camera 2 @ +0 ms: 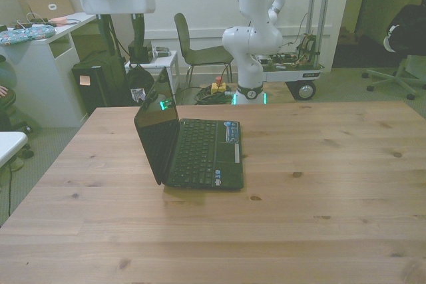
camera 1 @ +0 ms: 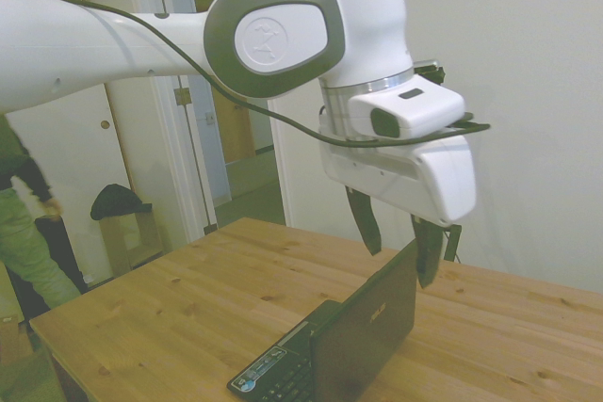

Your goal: Close the laptop

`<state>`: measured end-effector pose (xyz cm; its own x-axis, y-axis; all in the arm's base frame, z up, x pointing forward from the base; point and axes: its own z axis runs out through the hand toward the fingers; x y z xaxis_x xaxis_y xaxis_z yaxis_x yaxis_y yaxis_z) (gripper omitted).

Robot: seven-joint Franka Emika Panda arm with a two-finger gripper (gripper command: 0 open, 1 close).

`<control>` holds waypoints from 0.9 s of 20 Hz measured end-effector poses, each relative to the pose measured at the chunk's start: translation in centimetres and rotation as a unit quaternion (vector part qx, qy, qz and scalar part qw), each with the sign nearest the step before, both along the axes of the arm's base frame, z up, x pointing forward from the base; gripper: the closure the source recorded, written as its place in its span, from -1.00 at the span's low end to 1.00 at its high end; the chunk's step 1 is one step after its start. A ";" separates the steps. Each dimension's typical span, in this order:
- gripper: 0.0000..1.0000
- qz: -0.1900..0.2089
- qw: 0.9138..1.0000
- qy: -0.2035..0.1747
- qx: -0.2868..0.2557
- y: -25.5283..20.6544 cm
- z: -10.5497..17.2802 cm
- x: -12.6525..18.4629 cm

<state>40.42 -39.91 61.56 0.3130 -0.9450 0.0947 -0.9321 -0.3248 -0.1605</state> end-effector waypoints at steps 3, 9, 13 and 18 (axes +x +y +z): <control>-1.00 -0.010 1.000 0.007 0.006 -3.5 -1.6 -1.6; 1.00 -0.001 0.999 0.037 0.031 -6.5 -8.2 -0.1; 1.00 0.016 0.999 0.042 0.030 -5.6 -9.7 2.2; 1.00 0.026 0.998 0.042 0.029 -4.8 -10.0 3.0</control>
<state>43.45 -44.75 51.54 0.3670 -0.9302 0.0110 -0.9250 -0.3662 -0.1018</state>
